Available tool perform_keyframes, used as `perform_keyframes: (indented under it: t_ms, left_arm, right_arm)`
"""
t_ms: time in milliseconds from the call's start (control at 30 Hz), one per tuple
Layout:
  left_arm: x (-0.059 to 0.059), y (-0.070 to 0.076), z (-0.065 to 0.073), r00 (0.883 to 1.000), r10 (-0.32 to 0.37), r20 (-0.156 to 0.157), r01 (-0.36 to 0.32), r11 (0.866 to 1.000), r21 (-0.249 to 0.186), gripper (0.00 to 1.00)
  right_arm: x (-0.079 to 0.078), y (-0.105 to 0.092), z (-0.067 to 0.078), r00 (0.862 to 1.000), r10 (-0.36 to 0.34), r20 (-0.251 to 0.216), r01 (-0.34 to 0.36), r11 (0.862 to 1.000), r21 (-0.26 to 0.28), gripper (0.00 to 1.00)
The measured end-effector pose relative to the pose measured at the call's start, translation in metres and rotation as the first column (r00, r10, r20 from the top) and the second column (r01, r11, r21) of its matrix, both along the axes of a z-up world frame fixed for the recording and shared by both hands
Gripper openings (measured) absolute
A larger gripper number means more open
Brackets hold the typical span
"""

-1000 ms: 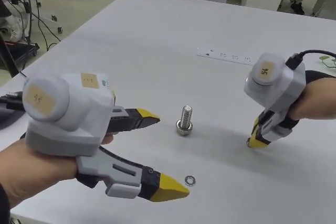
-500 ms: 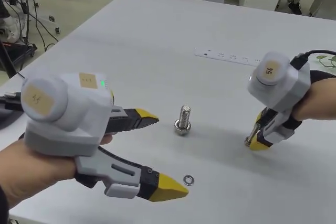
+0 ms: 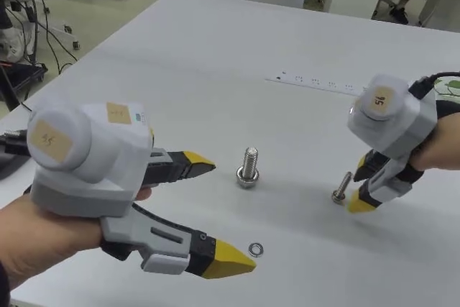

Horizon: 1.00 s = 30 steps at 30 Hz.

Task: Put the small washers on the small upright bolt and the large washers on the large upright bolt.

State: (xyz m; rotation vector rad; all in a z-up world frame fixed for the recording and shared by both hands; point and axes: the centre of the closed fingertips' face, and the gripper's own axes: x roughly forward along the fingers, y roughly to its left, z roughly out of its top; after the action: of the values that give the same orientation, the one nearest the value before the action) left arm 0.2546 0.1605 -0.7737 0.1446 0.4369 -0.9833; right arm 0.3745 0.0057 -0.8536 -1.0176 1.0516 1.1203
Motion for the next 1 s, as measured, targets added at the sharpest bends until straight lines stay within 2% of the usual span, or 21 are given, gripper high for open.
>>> perform_keyframes:
  t_ms: [433,1000]
  left_arm:
    - [0.001,-0.001,0.000,1.000,-0.002,0.000,0.002,1.000,0.004,0.81]
    - [0.001,-0.001,0.000,1.000,-0.003,0.001,0.003,1.000,0.007,0.81]
  right_arm:
    - [-0.016,-0.002,0.005,1.000,0.007,-0.005,-0.007,1.000,0.002,0.36]
    - [-0.051,0.012,0.001,0.998,0.041,-0.045,-0.041,0.999,-0.002,0.36]
